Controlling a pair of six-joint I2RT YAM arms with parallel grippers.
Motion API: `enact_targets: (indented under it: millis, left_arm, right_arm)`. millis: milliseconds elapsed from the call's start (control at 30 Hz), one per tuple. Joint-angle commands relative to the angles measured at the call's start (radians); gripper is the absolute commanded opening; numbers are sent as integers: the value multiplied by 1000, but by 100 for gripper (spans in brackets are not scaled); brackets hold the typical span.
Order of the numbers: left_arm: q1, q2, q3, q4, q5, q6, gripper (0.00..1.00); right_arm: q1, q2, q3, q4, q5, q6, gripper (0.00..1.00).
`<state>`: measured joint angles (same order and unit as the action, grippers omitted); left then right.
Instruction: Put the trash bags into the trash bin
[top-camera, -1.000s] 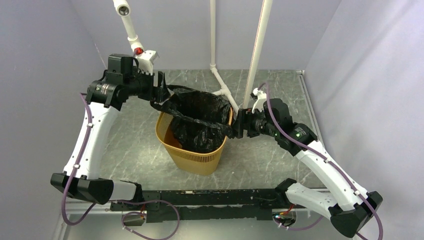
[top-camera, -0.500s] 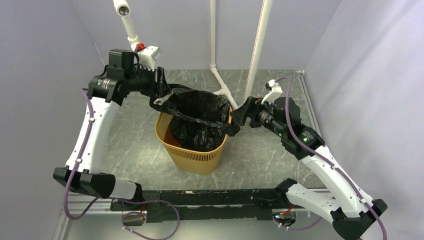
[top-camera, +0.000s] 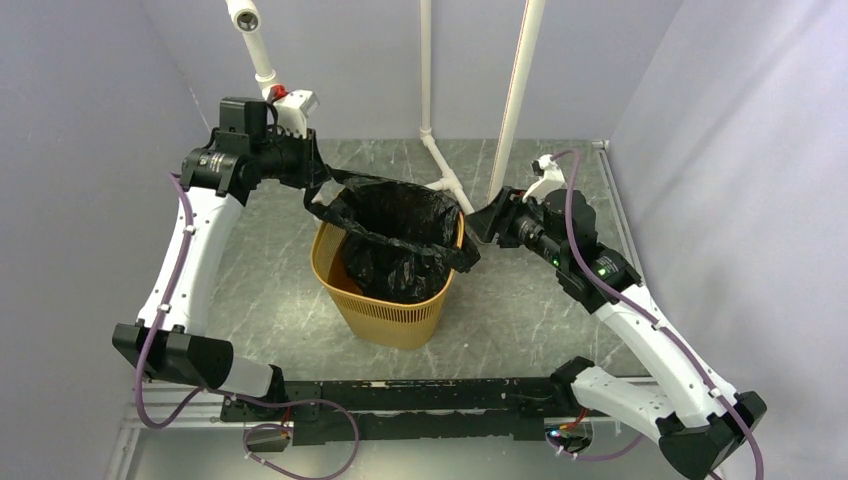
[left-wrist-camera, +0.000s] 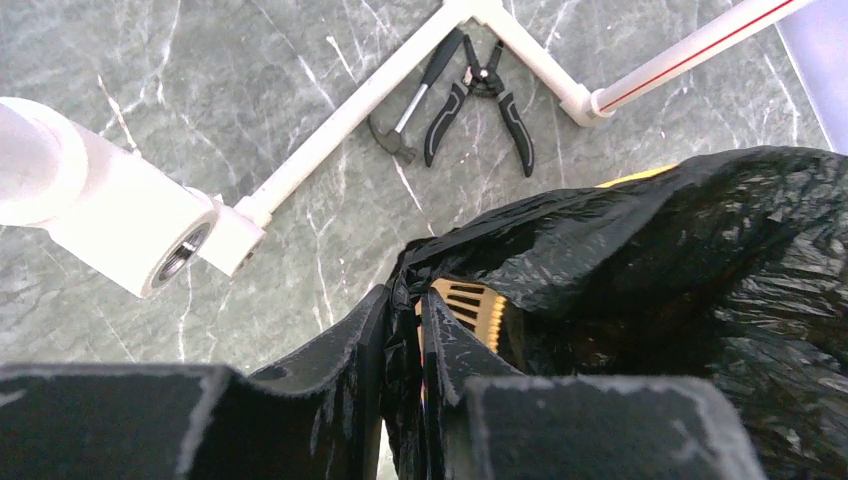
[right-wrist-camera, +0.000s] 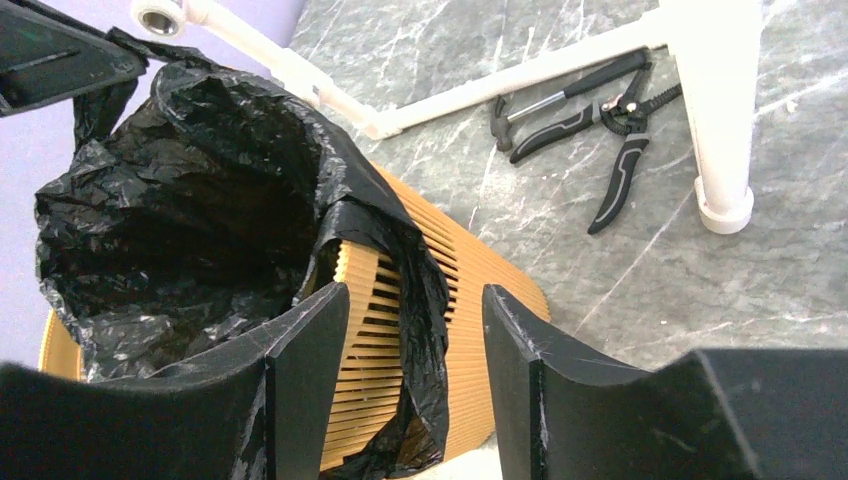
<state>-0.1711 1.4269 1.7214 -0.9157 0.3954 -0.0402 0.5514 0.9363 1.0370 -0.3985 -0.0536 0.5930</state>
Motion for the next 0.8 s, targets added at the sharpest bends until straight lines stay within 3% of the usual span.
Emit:
enact_targets:
  millis: [0, 333, 600, 767]
  left_arm:
    - [13, 15, -58, 54, 15, 0, 22]
    - [16, 2, -181, 94, 65, -29, 22]
    - [18, -12, -254, 107, 101, -43, 20]
    - [18, -25, -284, 120, 120, -49, 20]
  right_arm:
    - [-21, 13, -28, 82, -42, 26, 53]
    - [-60, 61, -84, 166, -201, 47, 47]
    - [-63, 108, -99, 106, -212, 15, 9]
    - [-62, 91, -136, 68, -230, 2, 5]
